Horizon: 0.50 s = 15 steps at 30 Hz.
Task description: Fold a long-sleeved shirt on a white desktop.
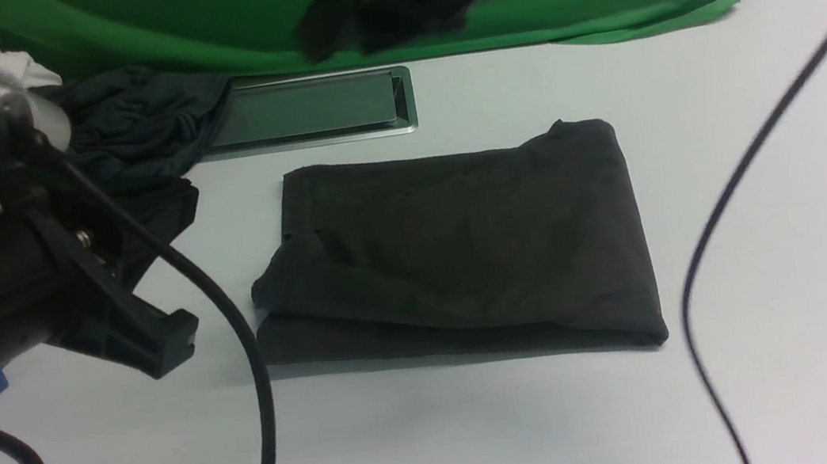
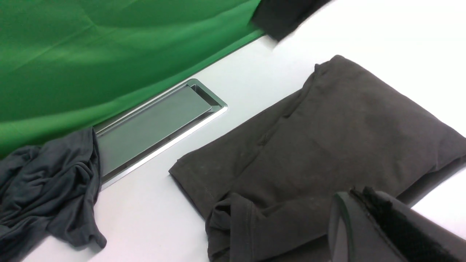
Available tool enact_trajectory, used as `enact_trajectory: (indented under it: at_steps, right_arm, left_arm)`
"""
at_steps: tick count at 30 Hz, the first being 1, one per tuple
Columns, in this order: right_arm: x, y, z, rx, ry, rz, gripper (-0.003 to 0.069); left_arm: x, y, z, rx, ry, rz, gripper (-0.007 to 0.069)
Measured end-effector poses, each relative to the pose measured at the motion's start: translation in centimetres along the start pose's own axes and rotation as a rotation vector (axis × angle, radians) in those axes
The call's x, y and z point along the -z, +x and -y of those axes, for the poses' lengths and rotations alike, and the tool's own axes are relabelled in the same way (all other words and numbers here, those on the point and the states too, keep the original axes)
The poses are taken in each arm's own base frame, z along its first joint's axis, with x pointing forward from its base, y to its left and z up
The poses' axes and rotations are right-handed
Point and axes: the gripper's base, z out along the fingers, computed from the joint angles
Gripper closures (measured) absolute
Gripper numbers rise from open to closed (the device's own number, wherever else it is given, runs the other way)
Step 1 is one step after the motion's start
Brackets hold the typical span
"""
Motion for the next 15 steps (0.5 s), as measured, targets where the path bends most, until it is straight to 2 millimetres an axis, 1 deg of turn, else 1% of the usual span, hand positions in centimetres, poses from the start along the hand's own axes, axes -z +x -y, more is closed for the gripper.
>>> enact_trajectory:
  at_steps: [2, 3, 4, 5, 6, 7, 8, 9, 10, 11, 13, 14, 15]
  right_arm:
    - [1.2, 0.3, 0.4, 0.051, 0.069, -0.044, 0.0393]
    - [1.9, 0.8, 1.1, 0.071, 0.145, -0.100, 0.0501]
    - [1.8, 0.9, 1.3, 0.071, 0.161, -0.108, 0.0513]
    - [1.4, 1.5, 1.9, 0.061, 0.195, -0.133, 0.0578]
    - [0.7, 1.9, 2.4, 0.046, 0.207, -0.138, 0.0599]
    - [-0.6, 2.7, 2.9, 0.033, 0.208, -0.146, 0.0613]
    - [-2.3, 3.6, 3.2, 0.019, 0.200, -0.152, 0.0621]
    - [-4.6, 4.9, 3.4, 0.008, 0.185, -0.165, 0.0626]
    - [-5.1, 5.0, 3.4, 0.011, 0.186, -0.151, 0.0627]
    - [-7.9, 6.5, 3.6, 0.008, 0.181, -0.159, 0.0629]
    - [-11.9, 8.5, 3.1, 0.017, 0.171, -0.158, 0.0629]
    - [-13.0, 9.1, 3.0, 0.021, 0.168, -0.170, 0.0629]
    - [-13.6, 9.4, 2.8, 0.026, 0.163, -0.175, 0.0629]
  left_arm:
    - [-0.3, 0.1, 0.0, 0.018, 0.003, -0.009, 0.0608]
    - [-0.8, 0.2, 0.0, 0.034, 0.005, -0.024, 0.0608]
    - [-0.9, 0.2, 0.0, 0.038, 0.007, -0.029, 0.0608]
    - [-1.5, 0.4, -0.1, 0.055, 0.010, -0.047, 0.0608]
    - [-1.9, 0.5, -0.1, 0.065, 0.012, -0.059, 0.0608]
    - [-2.3, 0.6, -0.1, 0.076, 0.013, -0.069, 0.0608]
    - [-2.6, 0.6, -0.1, 0.084, 0.011, -0.070, 0.0608]
    - [-2.8, 0.7, -0.2, 0.086, 0.008, -0.070, 0.0608]
    - [-2.8, 0.7, -0.2, 0.086, 0.007, -0.069, 0.0608]
    - [-2.9, 0.6, -0.2, 0.087, 0.003, -0.061, 0.0608]
    - [-2.8, 0.5, -0.3, 0.073, -0.010, -0.046, 0.0608]
    - [-2.8, 0.4, -0.4, 0.067, -0.012, -0.044, 0.0608]
    - [-2.8, 0.4, -0.4, 0.065, -0.014, -0.044, 0.0608]
